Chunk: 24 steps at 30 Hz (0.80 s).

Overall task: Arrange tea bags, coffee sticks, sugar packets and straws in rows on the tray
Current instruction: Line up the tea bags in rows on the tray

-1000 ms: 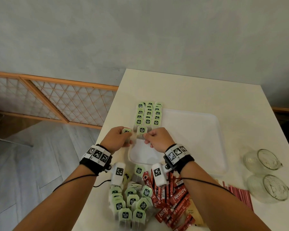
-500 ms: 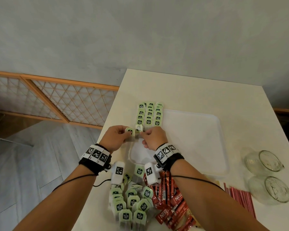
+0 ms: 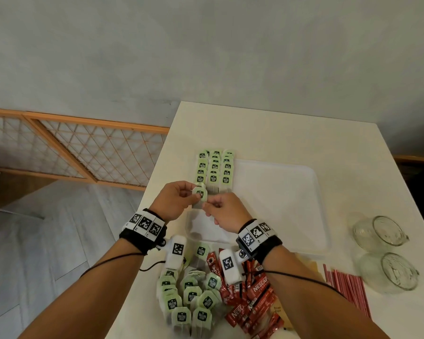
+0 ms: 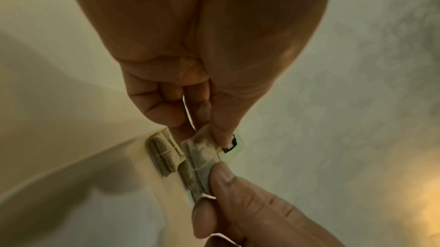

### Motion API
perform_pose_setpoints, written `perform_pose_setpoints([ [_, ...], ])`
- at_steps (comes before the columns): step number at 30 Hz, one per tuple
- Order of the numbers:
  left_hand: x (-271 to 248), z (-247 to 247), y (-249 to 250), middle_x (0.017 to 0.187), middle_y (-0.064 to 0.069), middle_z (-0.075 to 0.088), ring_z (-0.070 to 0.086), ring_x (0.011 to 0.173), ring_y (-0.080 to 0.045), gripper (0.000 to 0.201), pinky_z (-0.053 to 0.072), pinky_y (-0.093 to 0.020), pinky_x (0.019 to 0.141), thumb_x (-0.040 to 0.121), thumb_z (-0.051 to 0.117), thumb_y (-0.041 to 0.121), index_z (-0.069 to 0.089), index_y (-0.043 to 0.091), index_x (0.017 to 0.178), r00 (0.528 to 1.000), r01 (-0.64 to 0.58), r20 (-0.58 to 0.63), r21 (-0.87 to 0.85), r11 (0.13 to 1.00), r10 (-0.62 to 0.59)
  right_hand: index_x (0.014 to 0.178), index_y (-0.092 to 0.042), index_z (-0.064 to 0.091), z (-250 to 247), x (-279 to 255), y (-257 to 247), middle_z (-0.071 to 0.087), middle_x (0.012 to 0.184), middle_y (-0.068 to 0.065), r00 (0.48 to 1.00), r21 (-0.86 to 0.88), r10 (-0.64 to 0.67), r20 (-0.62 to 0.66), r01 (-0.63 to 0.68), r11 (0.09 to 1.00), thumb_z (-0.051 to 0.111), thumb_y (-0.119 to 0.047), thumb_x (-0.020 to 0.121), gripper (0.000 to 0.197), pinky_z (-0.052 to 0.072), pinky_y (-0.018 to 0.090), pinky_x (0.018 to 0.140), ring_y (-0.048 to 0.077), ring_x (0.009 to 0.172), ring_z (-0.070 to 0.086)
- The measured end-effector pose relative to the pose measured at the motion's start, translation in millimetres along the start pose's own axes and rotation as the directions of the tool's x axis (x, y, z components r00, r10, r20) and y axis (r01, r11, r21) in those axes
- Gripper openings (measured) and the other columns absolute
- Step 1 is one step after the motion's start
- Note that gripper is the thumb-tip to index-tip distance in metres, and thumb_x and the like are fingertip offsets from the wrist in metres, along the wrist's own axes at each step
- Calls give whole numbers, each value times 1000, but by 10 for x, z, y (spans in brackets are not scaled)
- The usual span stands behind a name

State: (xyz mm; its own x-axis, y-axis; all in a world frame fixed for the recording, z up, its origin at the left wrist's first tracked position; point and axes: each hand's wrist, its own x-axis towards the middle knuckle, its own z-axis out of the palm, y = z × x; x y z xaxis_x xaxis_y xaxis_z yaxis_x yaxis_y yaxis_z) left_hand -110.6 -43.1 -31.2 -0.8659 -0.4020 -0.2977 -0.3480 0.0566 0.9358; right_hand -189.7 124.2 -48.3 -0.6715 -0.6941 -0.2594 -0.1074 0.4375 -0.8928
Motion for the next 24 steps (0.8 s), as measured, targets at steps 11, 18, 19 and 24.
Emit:
perform_pose_setpoints([
  [11,130,-29,-6,78,9,65,53,59,-6,15,42,-18,61,82,80,20,69,25,90,995,-77,-15,456,887,94,79,-14,79,-181,188,95,76,73,-2,967,-68,148,-209,-166,984,67,-32,96,27,55,26,62,10,52,62],
  [18,208,-22,8,84,5,63,52,68,-5,21,37,-13,59,82,75,8,72,22,98,999,-47,41,644,763,27,70,-16,76,-141,255,89,75,67,-3,952,-85,231,-202,-252,964,70,-34,94,31,57,26,64,9,50,62],
  [19,217,-24,15,84,5,62,52,68,-6,20,37,-14,59,82,74,9,72,22,97,999,-48,42,652,757,27,69,-17,75,-145,259,78,75,68,-2,951,-94,237,-197,-260,961,70,-34,94,31,57,26,65,8,50,62],
  [24,245,-25,19,80,3,62,53,68,-10,21,40,-15,61,81,73,6,70,25,88,996,-85,61,660,746,60,72,-11,67,-165,278,3,75,72,10,943,-36,289,-165,-299,954,74,-28,92,27,51,22,49,8,43,59],
])
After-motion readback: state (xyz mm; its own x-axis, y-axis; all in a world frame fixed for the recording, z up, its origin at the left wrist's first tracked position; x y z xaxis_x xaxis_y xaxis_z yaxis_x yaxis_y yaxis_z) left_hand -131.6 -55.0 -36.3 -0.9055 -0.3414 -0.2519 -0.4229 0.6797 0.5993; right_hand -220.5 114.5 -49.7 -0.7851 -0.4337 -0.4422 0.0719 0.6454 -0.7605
